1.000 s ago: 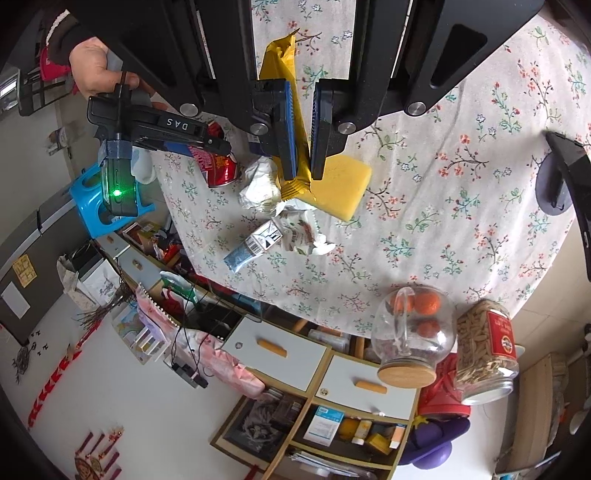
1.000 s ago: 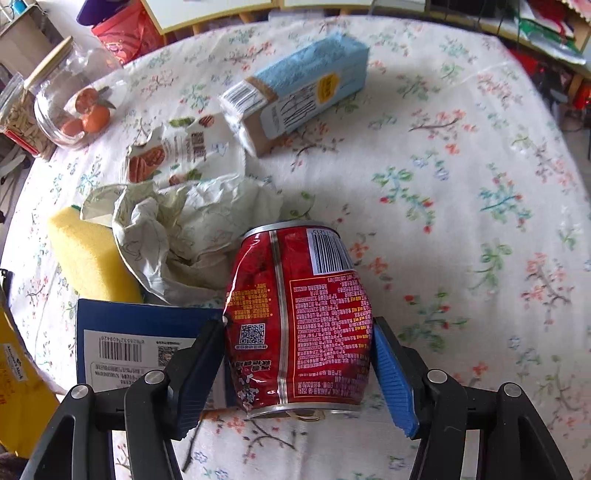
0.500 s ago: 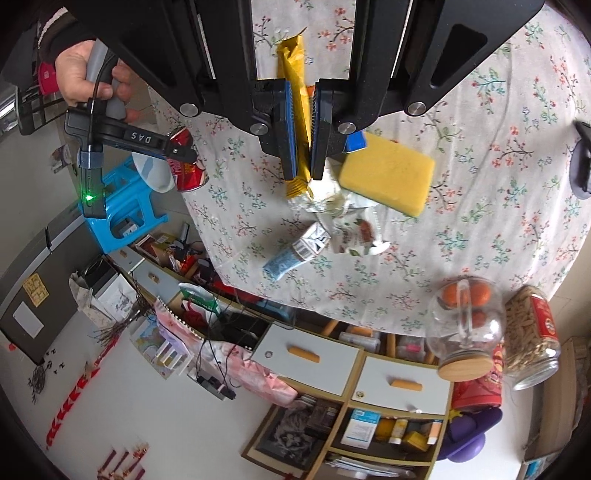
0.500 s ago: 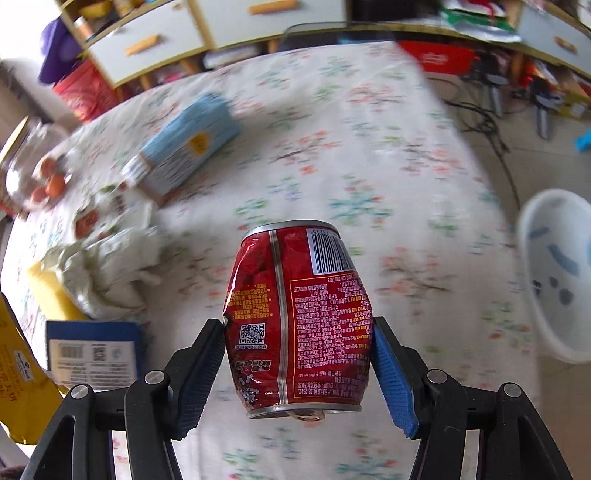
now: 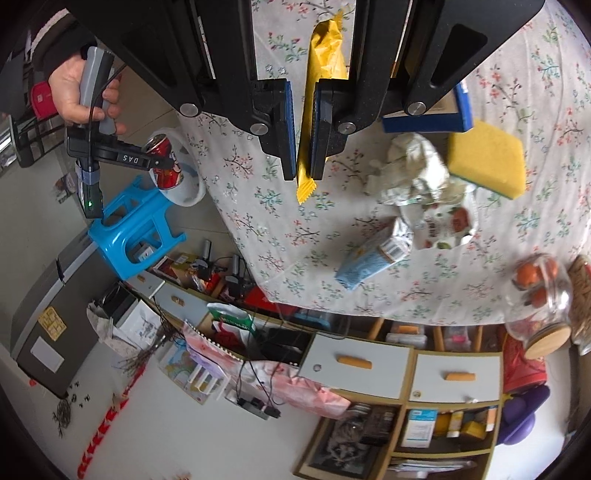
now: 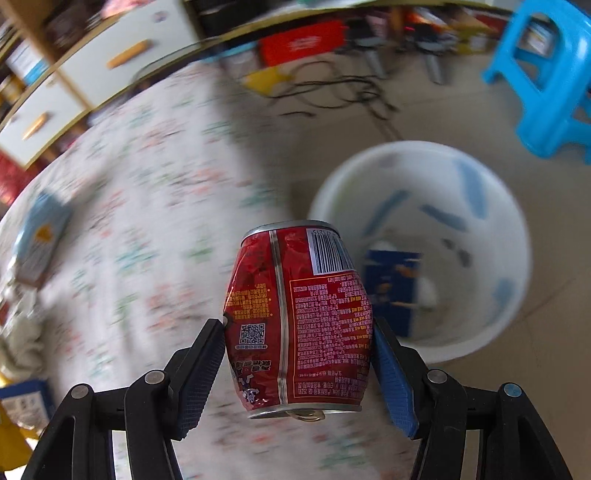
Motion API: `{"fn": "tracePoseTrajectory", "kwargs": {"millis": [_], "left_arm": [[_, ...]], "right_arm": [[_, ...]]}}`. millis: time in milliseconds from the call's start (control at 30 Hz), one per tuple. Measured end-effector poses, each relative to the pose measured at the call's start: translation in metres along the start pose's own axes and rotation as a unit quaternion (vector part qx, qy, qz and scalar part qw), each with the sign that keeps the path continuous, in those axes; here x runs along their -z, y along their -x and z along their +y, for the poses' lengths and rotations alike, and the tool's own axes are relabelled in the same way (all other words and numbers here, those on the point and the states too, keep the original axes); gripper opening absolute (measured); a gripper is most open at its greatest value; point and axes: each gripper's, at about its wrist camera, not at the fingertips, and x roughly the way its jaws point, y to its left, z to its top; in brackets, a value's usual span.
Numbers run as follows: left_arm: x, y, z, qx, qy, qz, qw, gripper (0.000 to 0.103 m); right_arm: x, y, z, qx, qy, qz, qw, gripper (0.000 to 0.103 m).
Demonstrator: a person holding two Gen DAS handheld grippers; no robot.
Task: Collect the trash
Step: 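Carry the red can over the white bin and open the right tool, then carry the yellow bag over the white bin and open the left tool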
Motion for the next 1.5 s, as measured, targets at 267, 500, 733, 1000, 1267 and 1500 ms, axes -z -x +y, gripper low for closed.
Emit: {"fn": "tracePoseTrajectory", "kwargs": {"millis": [267, 500, 733, 1000, 1267, 1500], "left_arm": [[-0.008, -0.033, -0.041, -0.002, -0.032, 0.017, 0.9993, 0.005], [-0.018, -0.073, -0.092, 0.023, -0.055, 0.035, 0.9976, 0.005], [-0.022, -0.116, -0.152, 0.061, -0.081, 0.046, 0.9937, 0.005], [-0.028, -0.149, -0.210, 0.104, -0.083, 0.042, 0.9902, 0.005], [-0.029, -0.171, -0.238, 0.120, -0.091, 0.034, 0.9880, 0.005], [-0.021, -0.191, -0.240, 0.064, -0.134, 0.081, 0.9855, 0.070]], "right_arm": [[-0.014, -0.013, -0.079, 0.025, -0.060, 0.007, 0.998, 0.068], [-0.017, -0.015, -0.103, 0.013, -0.081, 0.013, 0.997, 0.068], [-0.016, -0.002, -0.116, 0.000, -0.087, 0.004, 0.996, 0.079], [-0.004, 0.023, -0.151, 0.050, -0.085, -0.015, 0.995, 0.079], [0.003, 0.037, -0.196, 0.051, -0.128, -0.026, 0.990, 0.079], [0.003, 0.041, -0.193, 0.041, -0.128, -0.030, 0.991, 0.079]]}}
